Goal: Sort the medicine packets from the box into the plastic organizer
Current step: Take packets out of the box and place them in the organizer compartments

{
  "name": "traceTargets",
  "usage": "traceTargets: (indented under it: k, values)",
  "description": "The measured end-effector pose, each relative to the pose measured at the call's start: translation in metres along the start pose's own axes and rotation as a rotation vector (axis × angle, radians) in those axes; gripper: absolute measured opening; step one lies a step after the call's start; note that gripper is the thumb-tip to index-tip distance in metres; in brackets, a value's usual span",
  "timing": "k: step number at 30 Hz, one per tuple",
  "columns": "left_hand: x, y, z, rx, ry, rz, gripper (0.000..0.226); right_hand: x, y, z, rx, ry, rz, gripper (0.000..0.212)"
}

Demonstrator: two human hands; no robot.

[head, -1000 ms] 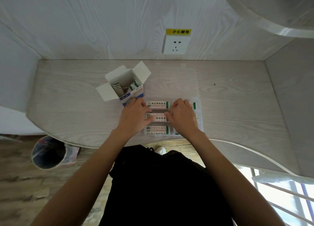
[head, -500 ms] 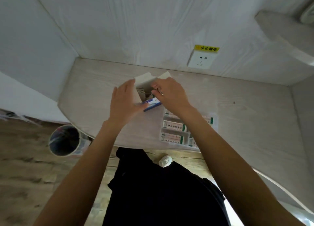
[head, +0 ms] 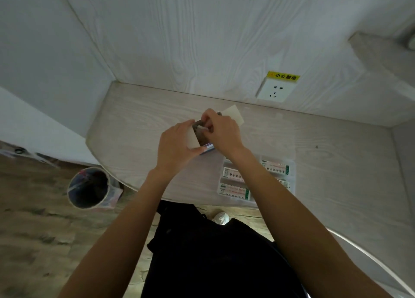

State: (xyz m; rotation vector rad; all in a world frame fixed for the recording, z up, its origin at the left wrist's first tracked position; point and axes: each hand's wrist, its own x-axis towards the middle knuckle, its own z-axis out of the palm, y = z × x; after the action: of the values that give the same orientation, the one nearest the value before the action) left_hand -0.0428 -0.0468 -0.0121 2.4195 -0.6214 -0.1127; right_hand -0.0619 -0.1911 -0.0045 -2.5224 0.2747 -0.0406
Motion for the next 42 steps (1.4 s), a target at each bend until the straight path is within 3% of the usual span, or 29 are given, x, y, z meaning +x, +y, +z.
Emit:
traceTargets:
  k: [5,8,12,14,18,21,29,33,42]
  values:
    - [0.004,-0.008,-0.003,0.061,-0.046,-0.06,0.081,-0.018,0.01,-0.022,0.175,0.239,-0.032,0.011]
    - [0.002,-0.008,-0.009,0.074,-0.077,-0.002,0.085,-0.037,0.015,-0.04,0.398,0.305,0.091,0.007]
    - [-0.006,0.025,-0.022,-0.114,0.024,0.177,0.059,-0.066,0.026,-0.06,0.581,0.242,0.173,0.007]
    - [-0.008,0.047,-0.024,-0.247,-0.099,0.211,0.053,-0.08,0.035,-0.067,0.579,0.159,0.15,0.007]
    - [-0.01,0.073,-0.01,-0.364,-0.532,0.125,0.039,-0.106,0.047,-0.072,0.696,0.15,0.132,0.01]
    - [-0.013,0.08,0.012,-0.529,-0.673,0.073,0.019,-0.117,0.058,-0.069,0.702,0.213,0.207,0.013]
    - [-0.016,0.086,0.049,-0.619,-0.575,-0.108,0.017,-0.137,0.079,-0.059,0.93,0.214,0.458,0.016]
    - [-0.017,0.084,0.058,-0.557,-0.54,-0.085,0.017,-0.141,0.087,-0.056,1.023,0.226,0.506,0.015]
    - [-0.028,0.078,0.06,-0.602,-0.487,-0.178,0.014,-0.13,0.089,-0.054,0.855,0.138,0.458,0.017]
